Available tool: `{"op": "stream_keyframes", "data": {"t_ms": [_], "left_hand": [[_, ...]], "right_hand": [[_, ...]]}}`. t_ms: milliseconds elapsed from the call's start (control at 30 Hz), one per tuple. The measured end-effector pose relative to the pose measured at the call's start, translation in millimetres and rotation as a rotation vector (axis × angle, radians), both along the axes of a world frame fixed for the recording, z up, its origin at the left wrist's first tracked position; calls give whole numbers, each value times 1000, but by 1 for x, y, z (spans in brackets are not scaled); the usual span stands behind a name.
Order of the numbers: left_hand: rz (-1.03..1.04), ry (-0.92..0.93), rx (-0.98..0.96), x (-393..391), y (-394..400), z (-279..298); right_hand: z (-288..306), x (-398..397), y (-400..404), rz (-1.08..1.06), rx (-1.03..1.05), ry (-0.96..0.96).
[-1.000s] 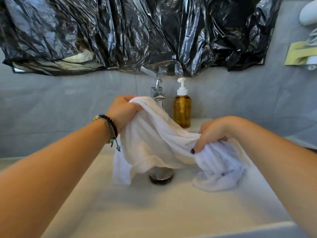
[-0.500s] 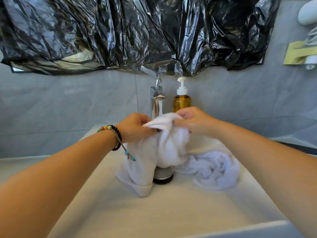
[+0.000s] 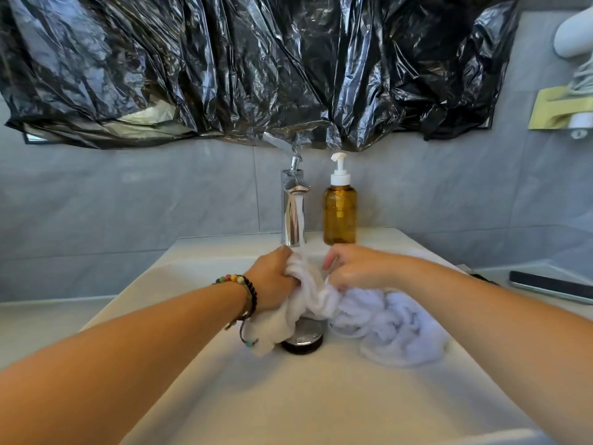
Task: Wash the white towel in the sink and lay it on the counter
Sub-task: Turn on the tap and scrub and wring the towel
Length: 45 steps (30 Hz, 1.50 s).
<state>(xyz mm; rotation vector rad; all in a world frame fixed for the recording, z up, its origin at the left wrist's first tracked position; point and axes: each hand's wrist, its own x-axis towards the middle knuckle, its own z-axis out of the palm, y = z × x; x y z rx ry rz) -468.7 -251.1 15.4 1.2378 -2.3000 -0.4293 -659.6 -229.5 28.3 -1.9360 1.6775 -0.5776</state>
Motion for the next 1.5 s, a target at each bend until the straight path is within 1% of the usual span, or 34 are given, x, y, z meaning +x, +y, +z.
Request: {"op": "stream_keyframes", "data": {"t_ms": [100, 200, 267, 333, 467, 500, 567, 633, 700, 733, 767, 833, 900, 933, 967, 1033, 1067, 1100, 1167, 1233, 1267, 1300, 1400, 1433, 1500], "left_hand": [[69, -138, -8, -15, -8, -22], [66, -241, -75, -21, -17, -33], [25, -316, -129, -25, -21, -35], [1, -392, -174, -29, -22, -36], [-3, -431, -196, -22, -30, -44], [-22, -426, -185, -20, -28, -42], [-8, -377, -96, -17, -20, -29], [22, -345, 8, -8, -9, -4], [26, -343, 164, 10, -3, 18], [18, -375, 237, 21, 0, 27], [19, -428, 271, 31, 5, 32], [32, -502, 251, 48, 11, 33], [11, -470, 204, 53, 16, 30], [-11, -437, 160, 50, 18, 29], [-28, -390, 105, 47, 19, 29], [-73, -236, 5, 36, 23, 35], [-98, -147, -29, 30, 26, 39], [-111, -68, -64, 25, 30, 45], [-76, 47, -133, 21, 34, 55], [23, 114, -136, 28, 31, 64], [81, 122, -82, 34, 27, 66], [123, 127, 18, 43, 23, 65], [153, 194, 383, 66, 17, 46], [134, 255, 460, 69, 15, 36], [79, 404, 542, 71, 11, 26]], "right_hand": [[-21, 15, -3, 47, -14, 211], [-39, 17, 0, 42, -143, 347], [-49, 15, 1, 30, -288, 399], [-51, 16, 2, 12, -390, 454], [-46, 20, 3, 4, -423, 549], [-44, 20, 3, 15, -421, 579], [-35, 20, 5, 51, -398, 650], [-16, 19, 6, 78, -334, 689], [9, 12, 8, 48, -265, 654], [22, 5, 9, 10, -255, 631], [31, -4, 11, -35, -254, 616], [38, -20, 16, -115, -256, 606], [34, -26, 17, -131, -225, 639], [31, -23, 17, -101, -176, 610], [30, -16, 19, -30, -126, 531], [31, 7, 21, 130, -15, 228], [33, 19, 22, 173, -4, 113], [34, 29, 22, 195, -38, 36], [39, 42, 22, 174, -107, -27], [42, 44, 22, 74, -134, -68], [42, 44, 22, -11, -142, -107], [41, 43, 20, -107, -144, -184], [29, 44, 10, -426, -122, -479], [25, 46, 8, -464, -103, -535], [21, 52, 5, -447, -65, -587]]}}
